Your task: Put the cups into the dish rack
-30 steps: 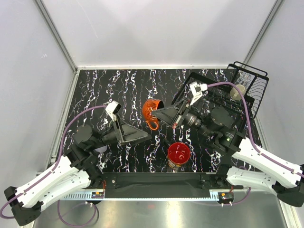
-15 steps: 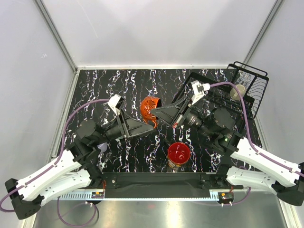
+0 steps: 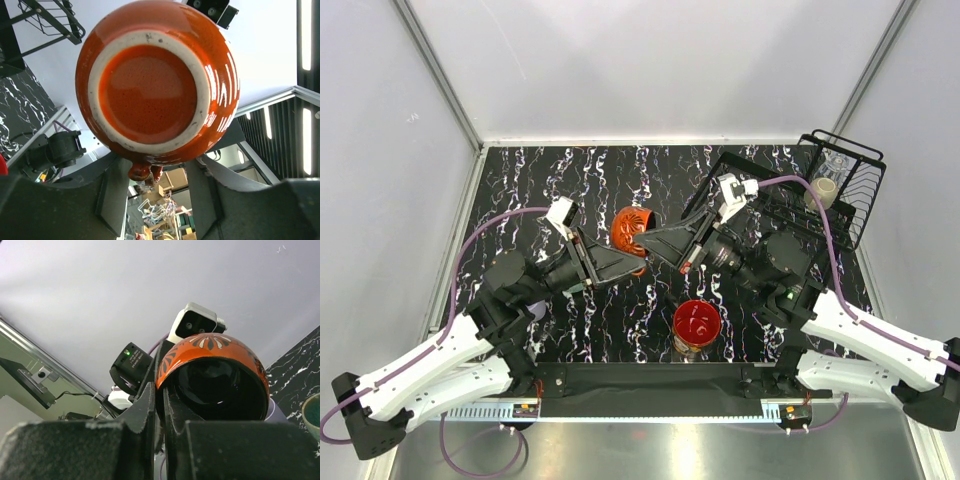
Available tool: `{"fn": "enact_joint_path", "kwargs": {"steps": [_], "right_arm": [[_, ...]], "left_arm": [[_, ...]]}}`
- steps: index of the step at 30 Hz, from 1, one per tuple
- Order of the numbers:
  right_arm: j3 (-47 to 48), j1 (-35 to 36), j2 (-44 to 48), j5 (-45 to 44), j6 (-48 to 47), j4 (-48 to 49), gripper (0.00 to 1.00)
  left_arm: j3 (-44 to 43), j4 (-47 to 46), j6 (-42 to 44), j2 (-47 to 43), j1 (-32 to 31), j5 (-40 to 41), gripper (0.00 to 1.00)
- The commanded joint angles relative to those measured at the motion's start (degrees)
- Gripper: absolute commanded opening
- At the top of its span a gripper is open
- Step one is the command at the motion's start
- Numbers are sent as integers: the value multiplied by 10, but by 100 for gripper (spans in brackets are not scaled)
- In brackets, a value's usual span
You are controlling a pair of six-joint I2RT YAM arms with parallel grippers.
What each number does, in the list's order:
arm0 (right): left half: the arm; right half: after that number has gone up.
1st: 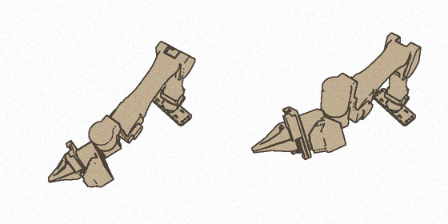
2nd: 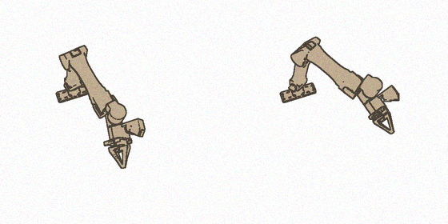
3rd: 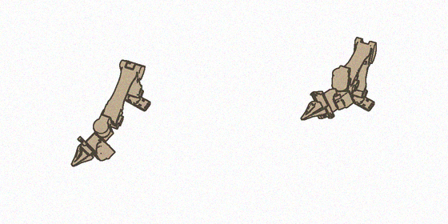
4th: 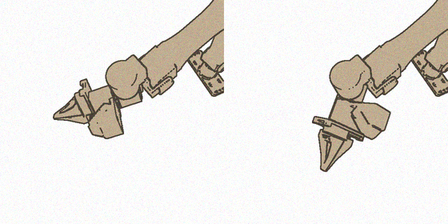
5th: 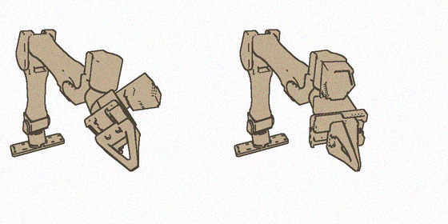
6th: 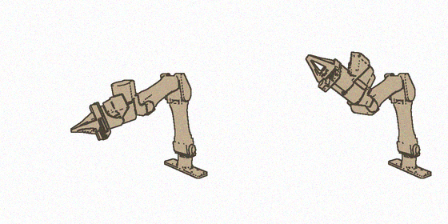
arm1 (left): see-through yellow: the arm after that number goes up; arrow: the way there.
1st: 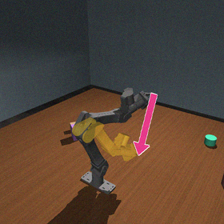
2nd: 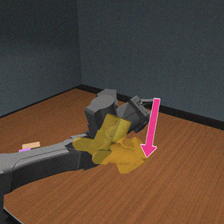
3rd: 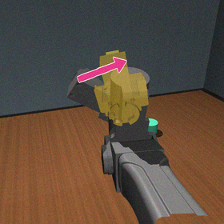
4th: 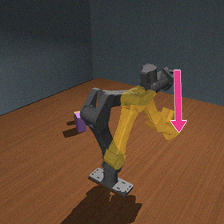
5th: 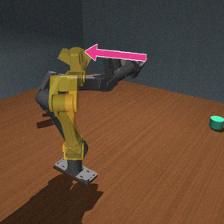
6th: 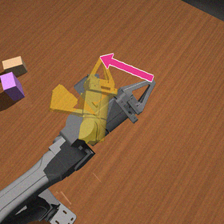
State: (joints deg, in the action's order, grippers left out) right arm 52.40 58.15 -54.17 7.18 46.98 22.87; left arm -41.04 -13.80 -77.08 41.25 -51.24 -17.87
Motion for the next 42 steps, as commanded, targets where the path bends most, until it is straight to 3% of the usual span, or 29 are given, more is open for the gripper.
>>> {"fn": "enact_joint_path", "kwargs": {"steps": [1,3,4,7,11,12,13,15,17,19,20,22,26,29,30,33,36,42], "right_arm": [[9,9,6,4,8,81,0],[9,11,4,5,10,82,0],[9,11,5,5,11,83,0],[2,14,11,2,13,82,0],[-8,14,29,-15,6,50,1],[-5,14,34,-23,2,6,6],[0,14,38,-44,-1,-22,15],[16,15,52,-67,-15,-105,23],[44,14,64,-118,-25,-179,47],[61,15,69,-164,-33,-292,57],[75,14,71,-181,-34,-324,68],[85,15,81,-221,-33,-404,75],[134,14,98,-307,-30,-534,81],[219,14,83,-415,23,-698,84],[252,14,72,-490,55,-830,87],[374,14,26,-577,139,-1042,94],[470,14,-8,-620,182,-1159,96],[493,14,8,-633,131,-1135,99]], "left_arm": [[-26,-44,18,-7,-3,25,44],[-27,-42,20,-6,-3,30,34],[-30,-42,24,-7,-3,32,20],[-33,-29,35,-12,-3,46,0],[-55,24,70,-16,-4,65,0],[-62,66,80,-15,-4,69,0],[-68,84,100,-14,-5,72,0],[-80,125,119,-14,-6,82,0],[-87,154,150,-18,-6,99,0],[-106,210,183,-18,-6,125,0],[-113,225,196,-14,-6,133,0],[-147,278,236,5,-6,143,0],[-207,351,293,66,-6,158,0],[-258,394,334,136,-6,158,0],[-275,417,343,155,-6,159,0],[-324,435,389,224,-7,162,0],[-378,451,410,290,-11,200,0],[-502,441,477,438,-30,266,0]]}}
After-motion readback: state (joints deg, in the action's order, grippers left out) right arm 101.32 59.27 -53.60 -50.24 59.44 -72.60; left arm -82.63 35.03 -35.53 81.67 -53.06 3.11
